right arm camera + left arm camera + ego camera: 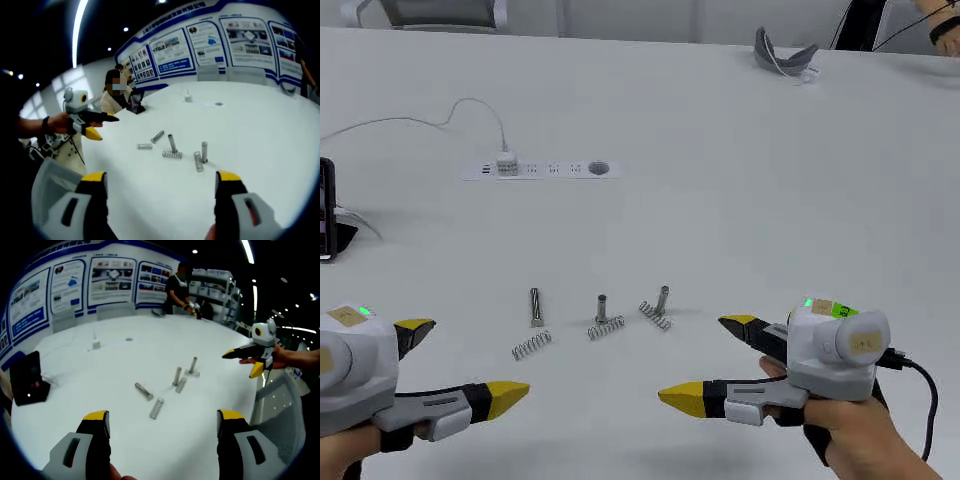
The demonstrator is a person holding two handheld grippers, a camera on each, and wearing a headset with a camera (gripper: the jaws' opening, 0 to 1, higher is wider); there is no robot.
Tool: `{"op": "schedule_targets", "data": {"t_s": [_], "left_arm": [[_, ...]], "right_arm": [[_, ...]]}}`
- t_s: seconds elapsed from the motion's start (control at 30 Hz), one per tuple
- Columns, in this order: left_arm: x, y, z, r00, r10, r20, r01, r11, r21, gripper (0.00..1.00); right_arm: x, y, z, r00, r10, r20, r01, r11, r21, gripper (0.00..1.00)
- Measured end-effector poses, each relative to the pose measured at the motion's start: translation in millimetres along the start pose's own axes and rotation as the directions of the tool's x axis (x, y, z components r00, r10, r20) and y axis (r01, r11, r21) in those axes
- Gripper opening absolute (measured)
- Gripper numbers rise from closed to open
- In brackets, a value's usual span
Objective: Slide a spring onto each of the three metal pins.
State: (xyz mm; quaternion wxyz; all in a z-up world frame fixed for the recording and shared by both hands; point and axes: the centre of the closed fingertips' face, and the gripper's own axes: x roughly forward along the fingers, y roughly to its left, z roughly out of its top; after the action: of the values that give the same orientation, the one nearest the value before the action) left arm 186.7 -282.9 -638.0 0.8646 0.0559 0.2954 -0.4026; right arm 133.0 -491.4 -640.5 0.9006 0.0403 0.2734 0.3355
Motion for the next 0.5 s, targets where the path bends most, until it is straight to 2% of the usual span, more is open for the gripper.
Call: {"op": "schedule_targets", "data": {"t_s": [0.17,0.5], "left_arm": [[8.4,1.1,1.5,0.9999,-0.01,0.006,0.01,1.0,-0.02,0.87],[30.4,6.3,0.8,0.9997,-0.016,-0.016,0.016,1.0,-0.019,0.82]], "right_arm": [[-1.7,1.0,-0.8,1.0,-0.002,0.007,0.002,1.0,0.017,0.9],[-4.1,3.7,-7.9,0.9999,-0.005,-0.014,0.006,1.0,0.028,0.9]]}}
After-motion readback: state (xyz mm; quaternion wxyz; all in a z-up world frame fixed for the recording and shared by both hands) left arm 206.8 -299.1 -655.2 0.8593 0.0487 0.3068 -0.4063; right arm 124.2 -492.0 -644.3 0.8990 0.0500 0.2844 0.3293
